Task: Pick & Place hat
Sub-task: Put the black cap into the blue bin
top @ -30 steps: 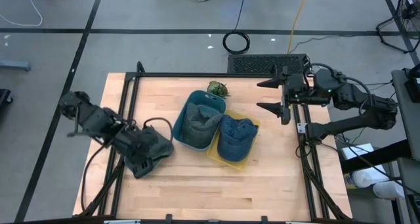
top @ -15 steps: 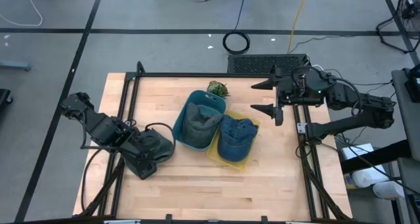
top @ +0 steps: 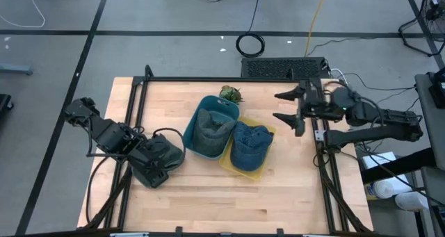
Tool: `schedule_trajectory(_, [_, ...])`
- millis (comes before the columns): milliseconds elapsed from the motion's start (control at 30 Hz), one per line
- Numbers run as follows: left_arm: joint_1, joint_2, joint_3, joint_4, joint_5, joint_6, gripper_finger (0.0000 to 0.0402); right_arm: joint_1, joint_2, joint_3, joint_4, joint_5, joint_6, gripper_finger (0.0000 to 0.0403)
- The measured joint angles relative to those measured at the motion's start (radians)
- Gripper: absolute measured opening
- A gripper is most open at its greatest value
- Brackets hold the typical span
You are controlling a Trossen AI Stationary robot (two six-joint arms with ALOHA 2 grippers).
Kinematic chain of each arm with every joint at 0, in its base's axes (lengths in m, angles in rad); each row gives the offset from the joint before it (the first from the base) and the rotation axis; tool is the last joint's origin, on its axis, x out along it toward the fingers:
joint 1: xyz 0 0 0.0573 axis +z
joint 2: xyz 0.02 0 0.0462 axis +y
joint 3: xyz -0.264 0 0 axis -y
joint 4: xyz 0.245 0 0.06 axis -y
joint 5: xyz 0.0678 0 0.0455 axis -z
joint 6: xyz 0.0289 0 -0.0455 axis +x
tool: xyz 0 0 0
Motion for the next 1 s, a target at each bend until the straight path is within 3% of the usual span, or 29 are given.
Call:
schedule_trajectory(500, [-0.022, 0.004, 0.000, 0.000, -0.044, -0.028, 0.0340, 0.000, -0.365, -0.447, 0.117, -0.001, 0.080, 0.0325])
schedule_trajectory(1000, [-0.040, 0.048, 0.000, 0.000, -0.052, -0.019, 0.0340, 0.000, -0.580, -0.699, 0.196, 0.000, 0.096, 0.0325])
